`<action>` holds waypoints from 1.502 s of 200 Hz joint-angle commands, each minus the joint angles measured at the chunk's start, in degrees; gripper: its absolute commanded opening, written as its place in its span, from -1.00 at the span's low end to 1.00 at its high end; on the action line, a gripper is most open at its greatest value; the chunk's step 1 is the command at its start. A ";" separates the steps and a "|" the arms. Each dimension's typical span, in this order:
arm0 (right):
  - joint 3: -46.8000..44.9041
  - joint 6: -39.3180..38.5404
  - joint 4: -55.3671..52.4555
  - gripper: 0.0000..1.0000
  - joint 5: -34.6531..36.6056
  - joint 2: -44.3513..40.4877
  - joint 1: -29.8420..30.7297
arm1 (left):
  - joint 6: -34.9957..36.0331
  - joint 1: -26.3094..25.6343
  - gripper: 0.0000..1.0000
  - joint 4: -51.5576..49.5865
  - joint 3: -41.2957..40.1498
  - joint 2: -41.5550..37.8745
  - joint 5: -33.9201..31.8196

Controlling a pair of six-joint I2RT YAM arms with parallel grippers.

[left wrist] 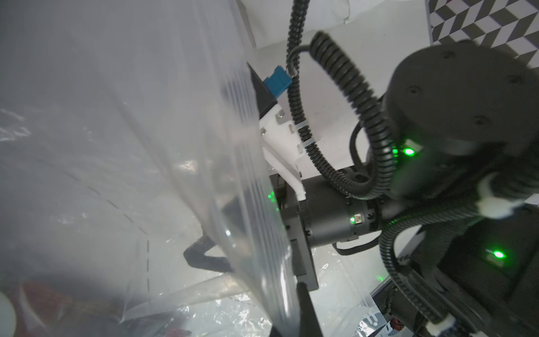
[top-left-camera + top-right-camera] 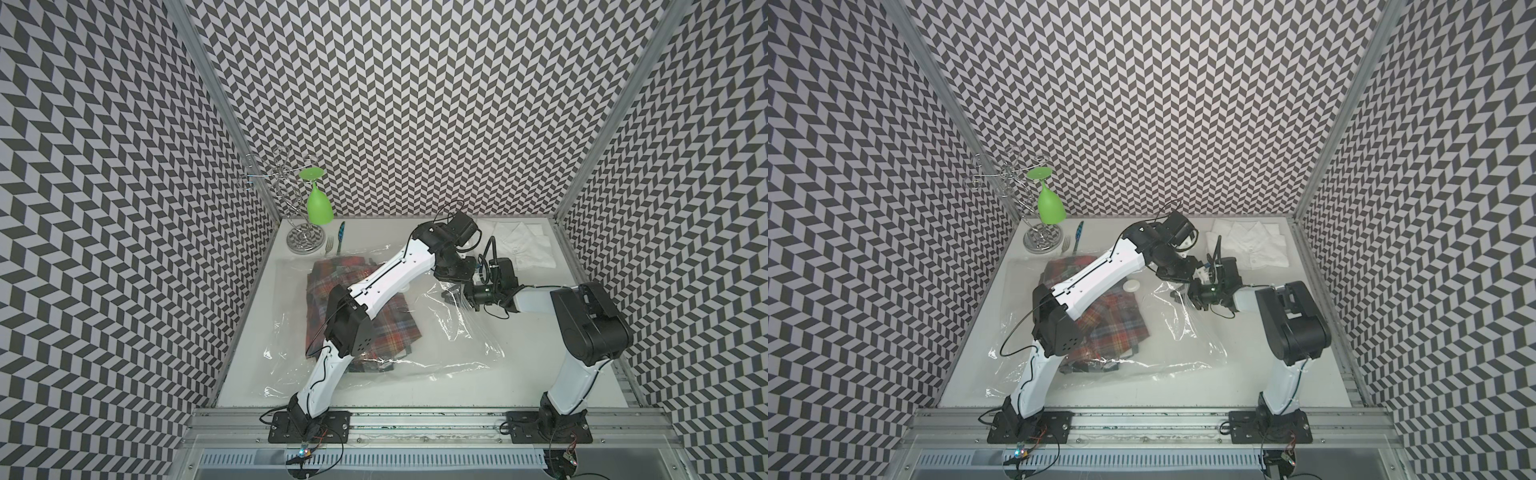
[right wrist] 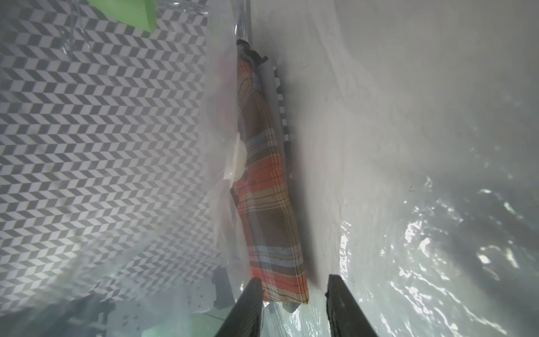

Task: Take the shirt out of the vacuum bag
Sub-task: Open the vacuum bag at the center of the board, then take out the shirt from the vacuum bag.

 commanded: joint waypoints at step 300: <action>-0.52 10.30 26.62 -0.02 -1.59 12.78 16.42 | -2.74 -0.75 -1.00 3.80 -2.48 -5.60 3.41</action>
